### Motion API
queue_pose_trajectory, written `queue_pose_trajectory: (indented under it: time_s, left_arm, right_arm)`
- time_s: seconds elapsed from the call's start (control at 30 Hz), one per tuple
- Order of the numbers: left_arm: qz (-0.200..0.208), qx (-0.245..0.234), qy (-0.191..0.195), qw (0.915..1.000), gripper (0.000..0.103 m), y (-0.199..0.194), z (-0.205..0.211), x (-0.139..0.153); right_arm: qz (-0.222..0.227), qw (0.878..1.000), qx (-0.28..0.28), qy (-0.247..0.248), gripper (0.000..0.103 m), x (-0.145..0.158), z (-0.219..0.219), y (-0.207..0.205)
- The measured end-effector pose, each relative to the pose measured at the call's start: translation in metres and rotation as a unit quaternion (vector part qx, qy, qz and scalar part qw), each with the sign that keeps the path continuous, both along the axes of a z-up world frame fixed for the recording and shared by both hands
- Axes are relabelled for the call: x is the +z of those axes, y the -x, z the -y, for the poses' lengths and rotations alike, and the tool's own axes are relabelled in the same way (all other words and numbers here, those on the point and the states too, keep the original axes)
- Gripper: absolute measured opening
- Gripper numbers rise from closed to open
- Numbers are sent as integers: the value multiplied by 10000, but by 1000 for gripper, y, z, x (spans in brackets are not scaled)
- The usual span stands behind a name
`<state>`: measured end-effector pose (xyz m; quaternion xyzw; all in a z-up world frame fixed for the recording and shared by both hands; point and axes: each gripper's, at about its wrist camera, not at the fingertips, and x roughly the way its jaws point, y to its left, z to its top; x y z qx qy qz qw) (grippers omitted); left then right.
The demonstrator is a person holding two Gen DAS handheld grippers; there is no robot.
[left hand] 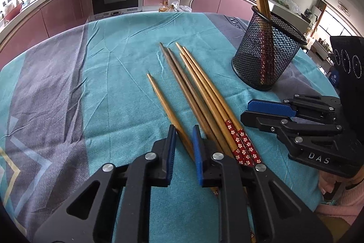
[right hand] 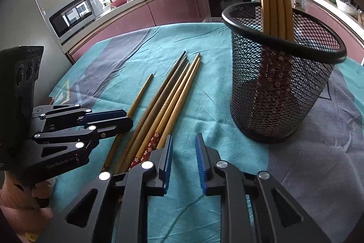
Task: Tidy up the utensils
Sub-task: 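Withdraw both open tools back toward the chopsticks on the cloth, then close the left tool on a chopstick while the right tool grasps another chopstick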
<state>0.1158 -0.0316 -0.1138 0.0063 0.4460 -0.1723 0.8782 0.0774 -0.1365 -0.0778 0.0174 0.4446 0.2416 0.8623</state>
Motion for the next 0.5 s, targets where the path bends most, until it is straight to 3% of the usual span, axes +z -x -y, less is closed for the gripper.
queue_pose_trajectory:
  time_s: [0.13, 0.5]
  left_arm:
    - [17, 33, -50, 10000, 17, -1, 1, 0]
    - [24, 31, -82, 10000, 17, -4, 2, -1]
  right_arm:
    - [19, 9997, -6, -225, 20, 4, 2, 0]
    - [18, 10000, 88, -40, 20, 2, -12, -5]
